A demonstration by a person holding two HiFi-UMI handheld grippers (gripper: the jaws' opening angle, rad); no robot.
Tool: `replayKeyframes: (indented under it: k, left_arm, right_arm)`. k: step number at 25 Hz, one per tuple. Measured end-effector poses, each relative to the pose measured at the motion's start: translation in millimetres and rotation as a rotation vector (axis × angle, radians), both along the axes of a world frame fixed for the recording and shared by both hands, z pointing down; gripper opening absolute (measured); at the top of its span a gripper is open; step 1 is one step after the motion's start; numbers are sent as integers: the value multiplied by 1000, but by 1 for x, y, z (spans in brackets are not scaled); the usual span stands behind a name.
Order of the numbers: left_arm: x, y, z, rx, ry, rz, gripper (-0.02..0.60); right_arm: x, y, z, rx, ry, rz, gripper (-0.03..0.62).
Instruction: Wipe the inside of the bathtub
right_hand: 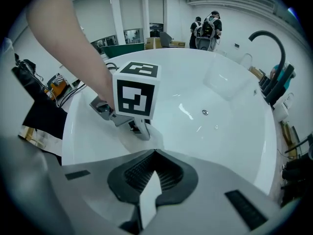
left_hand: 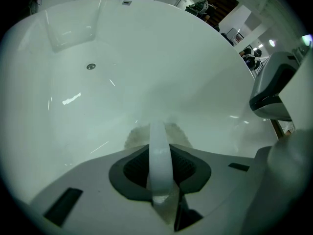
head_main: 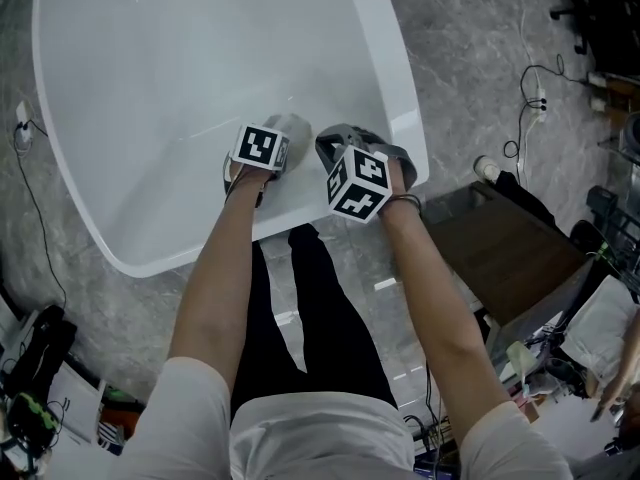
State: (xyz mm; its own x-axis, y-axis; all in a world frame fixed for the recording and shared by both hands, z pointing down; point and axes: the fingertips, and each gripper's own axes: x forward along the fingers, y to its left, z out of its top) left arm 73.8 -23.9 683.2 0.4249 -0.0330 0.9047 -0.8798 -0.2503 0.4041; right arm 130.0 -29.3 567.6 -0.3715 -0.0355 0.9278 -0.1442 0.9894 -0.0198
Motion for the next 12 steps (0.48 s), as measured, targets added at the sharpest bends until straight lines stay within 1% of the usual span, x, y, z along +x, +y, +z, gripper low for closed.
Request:
replayKeyframes:
  k: [6,8,11,12]
  left_arm:
    - [-23,9,3,-1,-11,-8,95]
    - [-33,13,4,-20,-17,-17,95]
    - [-49,25,4,-70,-33,-24,95]
    - [-55,26,5,-64,-41,-25,95]
  right_arm:
    - [-17,13,17,-33,8,-58,17]
    - [-24,17,19,-36,9,-75,17]
    - [-33,22,22,-40,8,-83,17]
    - [-37,23,22,-41,6,-84,17]
